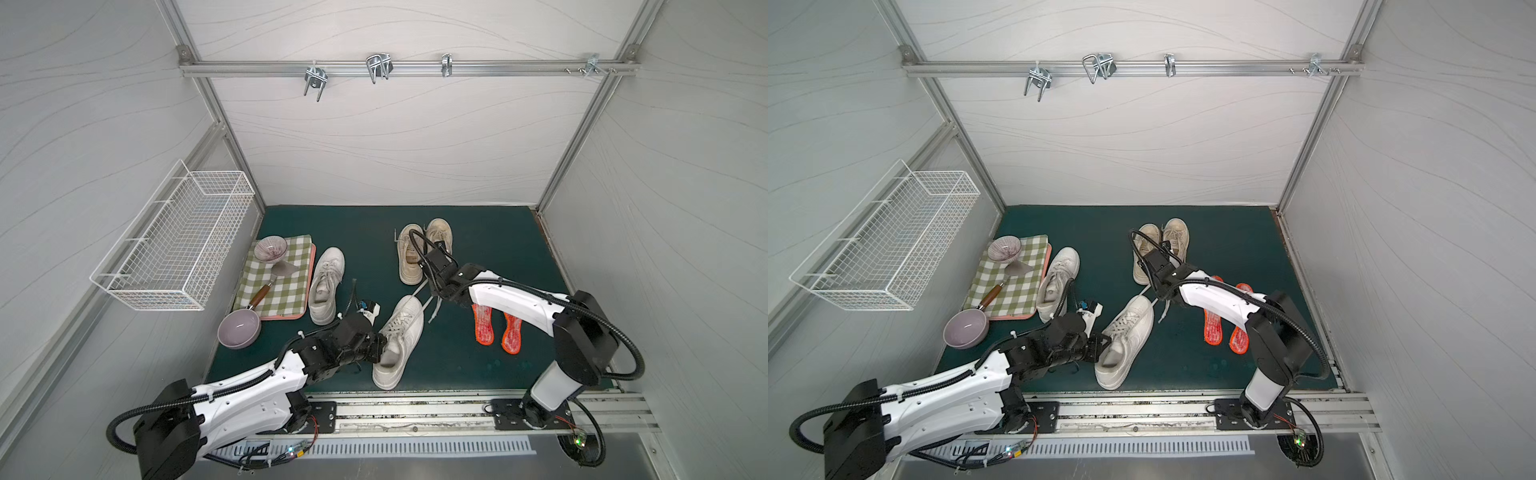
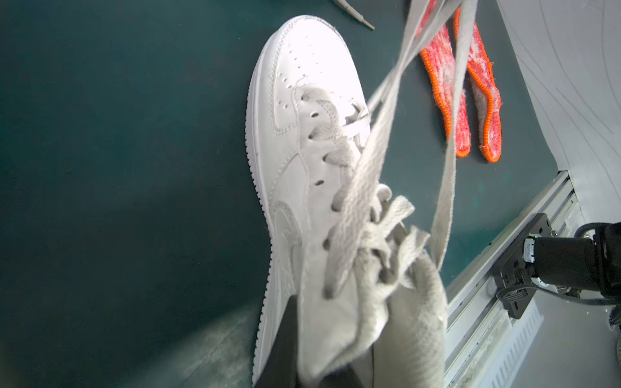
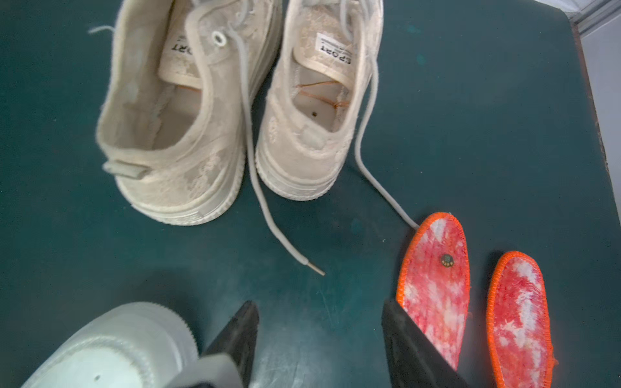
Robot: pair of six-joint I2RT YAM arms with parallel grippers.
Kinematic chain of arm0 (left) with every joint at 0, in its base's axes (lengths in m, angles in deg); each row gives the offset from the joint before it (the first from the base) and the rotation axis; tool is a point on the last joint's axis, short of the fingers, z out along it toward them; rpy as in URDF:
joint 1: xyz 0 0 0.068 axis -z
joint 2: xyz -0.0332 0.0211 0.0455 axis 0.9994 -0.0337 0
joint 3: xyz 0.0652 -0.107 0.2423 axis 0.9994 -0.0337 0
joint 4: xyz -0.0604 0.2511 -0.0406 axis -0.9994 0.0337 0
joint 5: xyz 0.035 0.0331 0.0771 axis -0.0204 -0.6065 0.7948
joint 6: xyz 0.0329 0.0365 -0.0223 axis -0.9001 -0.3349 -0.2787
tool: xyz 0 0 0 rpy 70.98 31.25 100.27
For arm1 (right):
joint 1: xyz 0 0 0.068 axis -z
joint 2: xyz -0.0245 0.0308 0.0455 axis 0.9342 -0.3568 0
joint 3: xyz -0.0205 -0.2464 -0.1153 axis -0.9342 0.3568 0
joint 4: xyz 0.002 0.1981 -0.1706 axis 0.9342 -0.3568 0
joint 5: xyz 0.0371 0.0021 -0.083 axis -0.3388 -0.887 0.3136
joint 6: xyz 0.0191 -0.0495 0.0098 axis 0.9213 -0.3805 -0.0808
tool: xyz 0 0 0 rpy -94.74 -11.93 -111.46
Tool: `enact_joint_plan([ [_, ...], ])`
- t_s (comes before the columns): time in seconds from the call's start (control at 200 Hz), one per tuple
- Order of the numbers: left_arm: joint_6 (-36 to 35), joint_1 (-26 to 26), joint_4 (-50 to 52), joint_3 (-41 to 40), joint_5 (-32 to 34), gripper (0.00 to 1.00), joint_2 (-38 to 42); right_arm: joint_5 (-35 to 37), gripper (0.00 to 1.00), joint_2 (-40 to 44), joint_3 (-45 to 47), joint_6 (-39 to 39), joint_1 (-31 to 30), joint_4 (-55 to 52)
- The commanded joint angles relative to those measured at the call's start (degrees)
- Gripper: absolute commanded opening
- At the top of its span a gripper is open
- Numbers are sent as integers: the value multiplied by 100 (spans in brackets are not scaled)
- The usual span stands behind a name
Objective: Remove the insole from the shoe
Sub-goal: Untie the shoelace on the shoe.
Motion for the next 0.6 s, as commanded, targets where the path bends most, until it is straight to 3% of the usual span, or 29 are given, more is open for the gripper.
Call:
enact_joint_plan([
  [0.0, -127, 18, -302, 76, 97, 0, 373, -112, 61, 242, 65, 34, 324, -85],
  [0.36, -125, -18, 281, -211, 513, 0, 1501, -671, 62, 387, 33, 228, 1236, -293],
  [0.59, 28, -367, 739, -322, 585, 0, 2086, -788, 64, 329, -177, 285, 1535, -500],
])
